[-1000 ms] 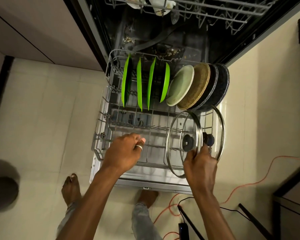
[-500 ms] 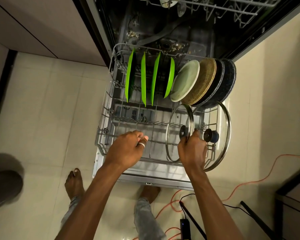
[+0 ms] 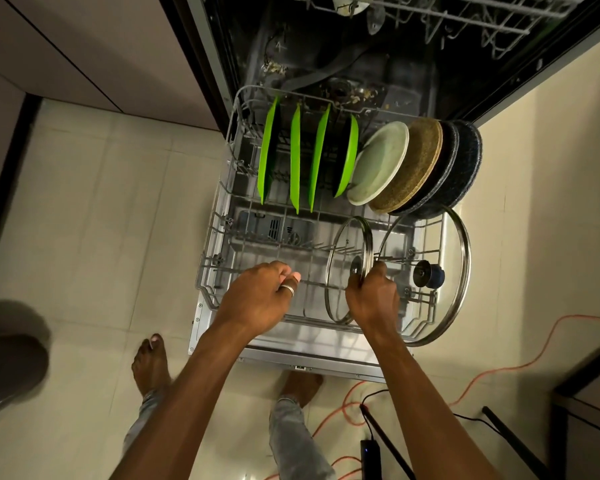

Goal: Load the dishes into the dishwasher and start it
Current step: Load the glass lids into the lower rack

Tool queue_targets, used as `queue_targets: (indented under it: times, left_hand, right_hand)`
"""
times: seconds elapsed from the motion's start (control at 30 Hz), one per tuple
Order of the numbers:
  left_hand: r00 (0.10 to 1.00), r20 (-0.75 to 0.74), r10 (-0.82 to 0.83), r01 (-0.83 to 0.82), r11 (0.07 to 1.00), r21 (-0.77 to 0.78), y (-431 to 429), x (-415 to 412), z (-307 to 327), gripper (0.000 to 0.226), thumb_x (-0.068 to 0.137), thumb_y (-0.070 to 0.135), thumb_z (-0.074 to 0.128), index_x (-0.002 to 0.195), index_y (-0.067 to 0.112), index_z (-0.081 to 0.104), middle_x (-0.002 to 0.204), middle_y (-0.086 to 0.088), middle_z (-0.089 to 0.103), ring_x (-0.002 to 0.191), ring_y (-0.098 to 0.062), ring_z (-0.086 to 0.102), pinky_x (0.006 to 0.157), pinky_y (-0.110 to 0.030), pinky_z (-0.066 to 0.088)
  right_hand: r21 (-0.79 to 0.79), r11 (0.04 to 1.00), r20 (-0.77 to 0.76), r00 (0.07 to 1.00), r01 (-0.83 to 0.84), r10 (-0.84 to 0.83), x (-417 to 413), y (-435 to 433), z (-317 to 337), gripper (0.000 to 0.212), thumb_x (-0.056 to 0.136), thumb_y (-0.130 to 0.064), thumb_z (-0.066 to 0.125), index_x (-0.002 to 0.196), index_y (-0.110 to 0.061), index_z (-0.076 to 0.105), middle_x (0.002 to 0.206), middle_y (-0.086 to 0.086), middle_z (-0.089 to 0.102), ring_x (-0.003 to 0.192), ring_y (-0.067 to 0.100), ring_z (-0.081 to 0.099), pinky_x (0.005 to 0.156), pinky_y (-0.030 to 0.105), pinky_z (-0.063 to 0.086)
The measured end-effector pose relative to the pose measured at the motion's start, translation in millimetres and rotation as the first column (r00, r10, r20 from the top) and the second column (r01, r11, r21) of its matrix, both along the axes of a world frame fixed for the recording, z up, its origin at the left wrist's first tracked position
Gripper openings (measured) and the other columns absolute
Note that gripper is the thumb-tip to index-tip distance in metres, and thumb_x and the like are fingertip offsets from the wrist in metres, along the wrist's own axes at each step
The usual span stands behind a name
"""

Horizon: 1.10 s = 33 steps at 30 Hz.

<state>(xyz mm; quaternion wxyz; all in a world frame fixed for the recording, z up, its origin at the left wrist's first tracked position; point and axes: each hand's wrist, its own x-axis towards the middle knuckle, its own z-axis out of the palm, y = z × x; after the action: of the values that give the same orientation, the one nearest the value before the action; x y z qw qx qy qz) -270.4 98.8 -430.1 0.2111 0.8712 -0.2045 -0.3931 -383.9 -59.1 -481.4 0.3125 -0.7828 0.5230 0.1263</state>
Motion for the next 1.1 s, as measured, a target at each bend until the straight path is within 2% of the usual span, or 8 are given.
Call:
queue_targets:
  times: [0.13, 0.27, 0.43, 0.57, 0.77, 0.9, 1.0, 1.1]
  left_hand:
    - [1.000, -0.008, 0.003, -0.003, 1.000, -0.016, 0.2, 3.8, 1.7, 0.035, 0.103, 0.041, 0.048, 0.122, 0.018, 0.065, 0.119, 0.000, 0.070, 0.103, -0.017, 0.065, 0.085, -0.027, 0.048]
    - [0.999, -0.031, 0.024, -0.025, 0.999, -0.046, 5.2, 11.0, 12.8, 0.036, 0.103, 0.040, 0.049, 0.126, 0.018, 0.065, 0.121, 0.002, 0.070, 0.106, -0.016, 0.065, 0.087, -0.024, 0.046]
    - [0.997, -0.037, 0.070, -0.073, 0.994, -0.086, 19.1, 28.8, 59.1, 0.032, 0.103, 0.040, 0.049, 0.124, 0.021, 0.065, 0.103, 0.011, 0.068, 0.093, -0.010, 0.062, 0.087, -0.025, 0.050]
    - [0.991, 0.002, 0.134, -0.132, 0.979, -0.153, 45.8, 51.0, 116.0, 0.033, 0.102, 0.040, 0.051, 0.125, 0.022, 0.065, 0.104, 0.009, 0.069, 0.091, -0.009, 0.060, 0.078, -0.020, 0.042]
    - [0.970, 0.025, 0.242, -0.225, 0.931, -0.287, 128.9, 95.4, 226.2, 0.031, 0.100, 0.040, 0.055, 0.123, 0.024, 0.066, 0.104, 0.009, 0.072, 0.095, -0.011, 0.067, 0.091, -0.031, 0.052]
    - [0.946, 0.005, 0.324, -0.296, 0.871, -0.392, 205.5, 129.4, 310.0, 0.029, 0.099, 0.041, 0.056, 0.116, 0.022, 0.068, 0.099, 0.007, 0.071, 0.093, -0.014, 0.067, 0.090, -0.036, 0.053]
    - [0.923, 0.030, 0.383, -0.325, 0.820, -0.471, 265.7, 153.0, 368.0, 0.014, 0.099, 0.036, 0.059, 0.098, 0.027, 0.070, 0.092, 0.004, 0.073, 0.087, -0.014, 0.066, 0.083, -0.029, 0.052]
    - [0.908, 0.059, 0.415, -0.326, 0.787, -0.523, 322.0, 185.5, 424.5, 0.014, 0.099, 0.028, 0.061, 0.090, 0.038, 0.064, 0.093, 0.004, 0.074, 0.083, -0.007, 0.065, 0.072, -0.012, 0.046]
  right_hand:
    - [0.032, 0.999, 0.005, 1.000, -0.010, 0.010, 2.1, -1.6, 4.3, 0.049, 0.098, -0.047, 0.055, 0.122, -0.006, 0.042, 0.104, 0.020, 0.069, 0.090, 0.040, 0.068, 0.074, 0.045, 0.057]
    - [-0.122, 0.991, 0.146, 0.987, -0.055, 0.072, 8.4, 3.0, 24.3, 0.060, 0.096, -0.046, 0.060, 0.132, -0.002, 0.042, 0.126, 0.022, 0.055, 0.114, 0.036, 0.055, 0.086, 0.046, 0.054]
    - [-0.192, 0.978, 0.274, 0.953, -0.081, 0.133, 24.6, 19.6, 83.2, 0.042, 0.098, -0.030, 0.062, 0.129, -0.002, 0.055, 0.130, 0.018, 0.054, 0.121, 0.033, 0.050, 0.095, 0.040, 0.047]
    - [-0.158, 0.983, 0.357, 0.924, -0.088, 0.140, 43.5, 43.4, 144.0, 0.031, 0.096, -0.028, 0.064, 0.118, -0.006, 0.062, 0.117, 0.013, 0.060, 0.107, 0.030, 0.059, 0.090, 0.042, 0.051]
    - [-0.153, 0.964, 0.344, 0.903, -0.217, 0.258, 87.7, 106.8, 270.1, 0.027, 0.097, -0.031, 0.063, 0.116, -0.012, 0.068, 0.115, 0.005, 0.066, 0.109, 0.023, 0.061, 0.090, 0.027, 0.042]
    - [-0.030, 0.971, 0.400, 0.887, -0.238, 0.230, 128.2, 169.0, 370.3, 0.020, 0.098, -0.035, 0.061, 0.111, -0.022, 0.070, 0.103, -0.008, 0.069, 0.096, 0.006, 0.062, 0.079, 0.021, 0.041]
    - [0.112, 0.966, 0.496, 0.856, -0.231, 0.147, 156.4, 217.9, 429.3, 0.013, 0.097, -0.038, 0.063, 0.103, -0.031, 0.071, 0.097, -0.013, 0.072, 0.091, -0.003, 0.065, 0.079, 0.017, 0.049]
    - [0.234, 0.948, 0.574, 0.818, -0.215, 0.045, 194.3, 264.5, 471.8, 0.012, 0.098, -0.029, 0.064, 0.097, -0.024, 0.074, 0.091, -0.001, 0.077, 0.094, 0.019, 0.072, 0.088, 0.042, 0.056]
